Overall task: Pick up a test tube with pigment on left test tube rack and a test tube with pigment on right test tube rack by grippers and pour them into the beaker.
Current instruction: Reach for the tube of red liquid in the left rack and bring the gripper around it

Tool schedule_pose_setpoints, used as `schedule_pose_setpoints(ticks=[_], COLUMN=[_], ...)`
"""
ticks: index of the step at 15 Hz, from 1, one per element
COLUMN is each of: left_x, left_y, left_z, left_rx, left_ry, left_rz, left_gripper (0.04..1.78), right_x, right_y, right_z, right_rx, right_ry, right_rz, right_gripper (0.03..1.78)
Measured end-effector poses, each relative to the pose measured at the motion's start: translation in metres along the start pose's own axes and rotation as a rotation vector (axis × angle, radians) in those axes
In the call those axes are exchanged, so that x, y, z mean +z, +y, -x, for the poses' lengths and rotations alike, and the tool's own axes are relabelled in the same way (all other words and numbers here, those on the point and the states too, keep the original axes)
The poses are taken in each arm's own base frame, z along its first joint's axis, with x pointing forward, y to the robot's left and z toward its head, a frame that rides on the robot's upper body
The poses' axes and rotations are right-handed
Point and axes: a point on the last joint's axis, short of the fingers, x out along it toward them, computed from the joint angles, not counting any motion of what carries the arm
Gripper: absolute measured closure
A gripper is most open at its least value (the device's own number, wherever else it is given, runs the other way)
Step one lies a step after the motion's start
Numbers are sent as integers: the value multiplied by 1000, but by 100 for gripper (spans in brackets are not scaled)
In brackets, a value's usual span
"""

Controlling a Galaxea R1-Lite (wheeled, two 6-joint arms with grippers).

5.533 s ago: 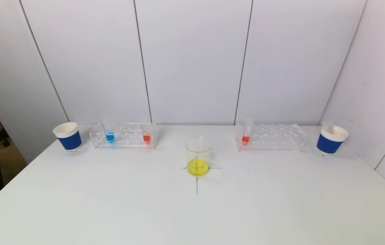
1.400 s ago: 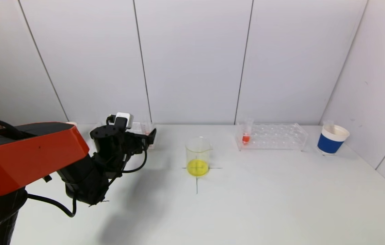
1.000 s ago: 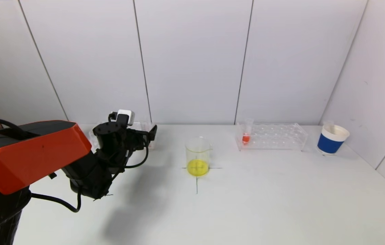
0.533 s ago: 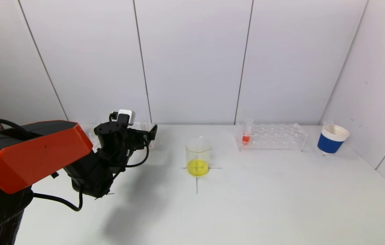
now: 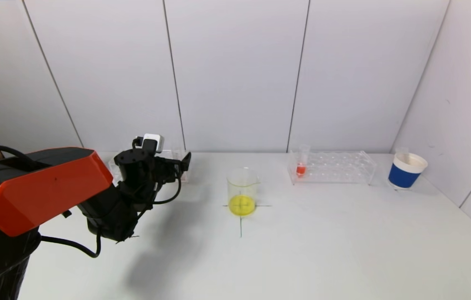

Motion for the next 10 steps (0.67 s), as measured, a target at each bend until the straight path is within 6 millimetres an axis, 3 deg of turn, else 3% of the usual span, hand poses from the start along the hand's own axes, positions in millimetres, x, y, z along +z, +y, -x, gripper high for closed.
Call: schedule_pose_setpoints(ticks=[10], left_x=[0], left_y=[-3], left_z=[-11], left_rx=[59], left_ry=[-31], left_rz=[3], left_gripper=[6], right_x=[0], right_y=[0], right_z=[0], right_rx=[0], right_ry=[0], right_rz=[0], right_gripper=[4])
